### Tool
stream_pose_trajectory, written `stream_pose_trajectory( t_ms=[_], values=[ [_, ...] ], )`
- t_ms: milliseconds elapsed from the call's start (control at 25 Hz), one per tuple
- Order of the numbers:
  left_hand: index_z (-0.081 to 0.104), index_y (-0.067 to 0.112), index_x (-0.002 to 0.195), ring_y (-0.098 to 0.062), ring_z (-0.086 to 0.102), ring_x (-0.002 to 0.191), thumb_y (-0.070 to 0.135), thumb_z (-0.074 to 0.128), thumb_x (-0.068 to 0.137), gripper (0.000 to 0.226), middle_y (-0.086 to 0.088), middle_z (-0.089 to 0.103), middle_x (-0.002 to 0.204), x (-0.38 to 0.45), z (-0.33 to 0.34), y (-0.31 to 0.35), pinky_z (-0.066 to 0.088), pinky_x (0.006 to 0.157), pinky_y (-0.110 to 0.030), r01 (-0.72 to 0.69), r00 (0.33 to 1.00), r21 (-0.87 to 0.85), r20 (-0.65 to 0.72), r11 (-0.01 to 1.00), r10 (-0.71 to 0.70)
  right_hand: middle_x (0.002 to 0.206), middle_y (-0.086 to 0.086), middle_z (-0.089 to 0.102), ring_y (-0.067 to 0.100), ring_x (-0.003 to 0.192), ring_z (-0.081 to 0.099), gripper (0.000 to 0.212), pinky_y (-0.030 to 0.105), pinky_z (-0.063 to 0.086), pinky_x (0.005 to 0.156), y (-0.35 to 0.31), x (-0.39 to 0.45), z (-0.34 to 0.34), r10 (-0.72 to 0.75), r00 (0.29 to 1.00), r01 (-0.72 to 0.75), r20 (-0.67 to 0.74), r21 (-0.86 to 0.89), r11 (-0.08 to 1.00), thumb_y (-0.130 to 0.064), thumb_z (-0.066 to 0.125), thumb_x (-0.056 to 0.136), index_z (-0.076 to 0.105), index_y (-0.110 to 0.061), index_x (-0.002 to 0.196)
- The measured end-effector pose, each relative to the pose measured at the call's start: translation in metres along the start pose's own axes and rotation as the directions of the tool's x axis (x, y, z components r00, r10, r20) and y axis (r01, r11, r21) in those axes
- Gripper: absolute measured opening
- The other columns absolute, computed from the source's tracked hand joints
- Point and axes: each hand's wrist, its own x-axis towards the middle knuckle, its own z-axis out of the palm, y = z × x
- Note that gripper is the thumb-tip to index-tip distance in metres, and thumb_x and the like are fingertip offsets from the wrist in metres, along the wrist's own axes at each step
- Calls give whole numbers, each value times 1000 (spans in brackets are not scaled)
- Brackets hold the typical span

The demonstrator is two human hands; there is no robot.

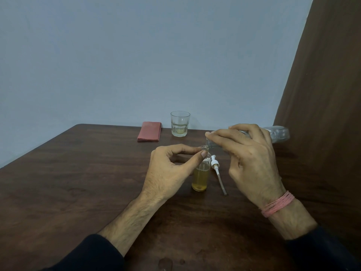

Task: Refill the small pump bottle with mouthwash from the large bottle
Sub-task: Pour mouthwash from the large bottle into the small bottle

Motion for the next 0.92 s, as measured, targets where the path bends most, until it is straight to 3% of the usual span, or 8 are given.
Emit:
stream_pose_trajectory(
  t_ms=[320, 560, 920],
  values=[
    [92, 21, 108, -10, 87, 89, 30, 92, 95, 15, 7, 90, 95, 0, 0, 2, 74, 71, -38, 1, 1000, -3, -4, 1000, -1, 132, -14, 75, 30, 119, 62, 74, 45, 40, 102, 0, 0, 1, 3, 1000, -3, 6, -1, 1000, 12, 76, 76, 74, -27, 139],
    [92, 21, 109, -9, 88, 90, 28, 93, 95, 16, 8, 91, 97, -1, -1, 3, 75, 77, -45, 10, 1000, 5, 4, 1000, -10, 131, -13, 75, 30, 119, 62, 75, 46, 41, 102, 0, 0, 1, -1, 1000, 1, -2, -4, 1000, 13, 74, 74, 74, -26, 138],
    [91, 26, 111, 2, 86, 93, 28, 108, 76, 39, 15, 90, 101, -2, -4, 8, 70, 86, -22, -14, 1000, 77, 27, 997, 12, 133, -13, 75, 30, 121, 62, 74, 47, 41, 104, 1, 0, 1, -5, 1000, 5, 11, -3, 1000, 12, 74, 76, 73, -26, 139]
  ],
)
